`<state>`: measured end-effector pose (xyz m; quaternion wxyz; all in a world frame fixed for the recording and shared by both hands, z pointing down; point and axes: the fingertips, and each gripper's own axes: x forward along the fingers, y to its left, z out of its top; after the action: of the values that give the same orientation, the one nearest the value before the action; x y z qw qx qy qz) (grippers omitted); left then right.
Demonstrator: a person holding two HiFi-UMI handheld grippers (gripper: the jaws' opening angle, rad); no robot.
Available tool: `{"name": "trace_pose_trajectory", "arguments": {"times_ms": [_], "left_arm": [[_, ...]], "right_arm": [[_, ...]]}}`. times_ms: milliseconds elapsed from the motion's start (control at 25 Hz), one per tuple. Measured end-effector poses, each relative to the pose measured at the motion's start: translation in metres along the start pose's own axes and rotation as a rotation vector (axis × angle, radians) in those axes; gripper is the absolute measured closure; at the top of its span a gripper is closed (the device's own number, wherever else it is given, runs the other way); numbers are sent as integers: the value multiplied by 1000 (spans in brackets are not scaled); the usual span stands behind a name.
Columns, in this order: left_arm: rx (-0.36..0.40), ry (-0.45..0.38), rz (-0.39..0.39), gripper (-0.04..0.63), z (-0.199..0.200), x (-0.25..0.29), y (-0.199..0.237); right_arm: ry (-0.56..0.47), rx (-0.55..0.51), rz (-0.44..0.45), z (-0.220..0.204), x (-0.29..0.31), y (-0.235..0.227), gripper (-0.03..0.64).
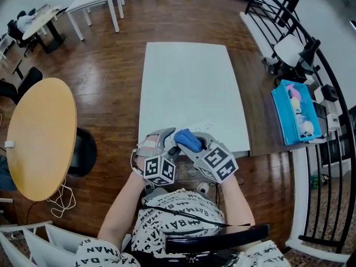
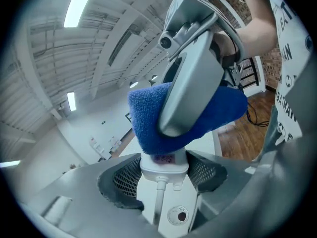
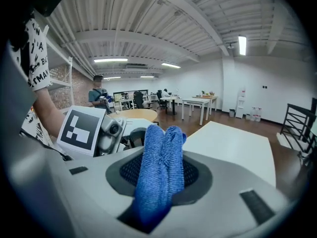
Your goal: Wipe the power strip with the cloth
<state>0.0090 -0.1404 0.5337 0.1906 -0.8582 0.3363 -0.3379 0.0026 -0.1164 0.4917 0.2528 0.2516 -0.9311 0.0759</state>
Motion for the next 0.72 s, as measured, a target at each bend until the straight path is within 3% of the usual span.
{"name": "trace_pose_trajectory", "arguments": {"times_ms": [200,360,720], "left_arm": [[-13,-6,7,309,4,1,4],[-18,-18,4,308,2,-1,1],[-49,-57,23,309,8,-15,7]], "right_arm": [[-3,-31,22,10,10,14,485],[14,-72,-9,10,18,17,483],[-16,6,-170,-1,-22,-53,483]]}}
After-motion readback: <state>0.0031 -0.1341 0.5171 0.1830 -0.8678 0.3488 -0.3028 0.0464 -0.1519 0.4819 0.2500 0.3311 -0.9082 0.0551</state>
